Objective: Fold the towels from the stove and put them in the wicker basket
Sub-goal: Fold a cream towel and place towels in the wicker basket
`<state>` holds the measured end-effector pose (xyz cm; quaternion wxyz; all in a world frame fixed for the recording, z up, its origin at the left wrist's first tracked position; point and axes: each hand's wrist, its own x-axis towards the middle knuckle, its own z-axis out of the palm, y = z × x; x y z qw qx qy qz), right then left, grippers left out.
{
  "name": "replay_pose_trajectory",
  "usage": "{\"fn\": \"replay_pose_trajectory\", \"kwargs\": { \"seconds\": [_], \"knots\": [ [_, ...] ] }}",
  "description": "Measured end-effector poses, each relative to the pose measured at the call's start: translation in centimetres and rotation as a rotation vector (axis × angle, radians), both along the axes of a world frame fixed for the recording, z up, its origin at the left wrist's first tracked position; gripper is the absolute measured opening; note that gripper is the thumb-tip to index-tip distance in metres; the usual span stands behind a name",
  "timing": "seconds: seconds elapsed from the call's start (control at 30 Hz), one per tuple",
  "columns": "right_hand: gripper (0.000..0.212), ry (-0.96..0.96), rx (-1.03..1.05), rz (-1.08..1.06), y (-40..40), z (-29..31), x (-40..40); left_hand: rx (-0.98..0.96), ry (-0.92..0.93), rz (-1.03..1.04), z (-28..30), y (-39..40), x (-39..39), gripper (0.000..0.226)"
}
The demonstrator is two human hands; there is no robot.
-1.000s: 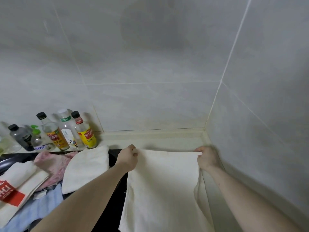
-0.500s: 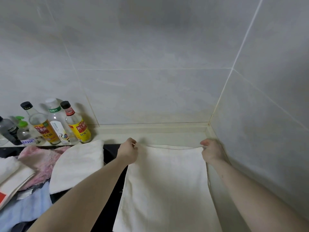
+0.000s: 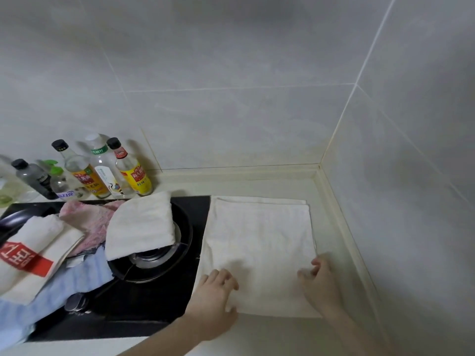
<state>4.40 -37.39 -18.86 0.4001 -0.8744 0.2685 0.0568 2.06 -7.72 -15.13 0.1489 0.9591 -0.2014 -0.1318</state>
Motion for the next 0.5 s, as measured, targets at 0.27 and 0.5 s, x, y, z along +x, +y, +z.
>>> {"fn": "replay_pose_trajectory", "kwargs": {
  "seconds": [0.27,0.5],
  "knots": [
    [0.014,-0.021,-0.36,0.295,0.2,-1.4,-7.2,0.195,0.1,0.087,-0.5,-1.0,-2.8,0.029],
    [0.018,0.11,-0.386,0.343,-0.9,-0.1,-15.4,0.104,0.389,-0.048,0.5,-2.0,-11.5,0.016]
  ]
}}
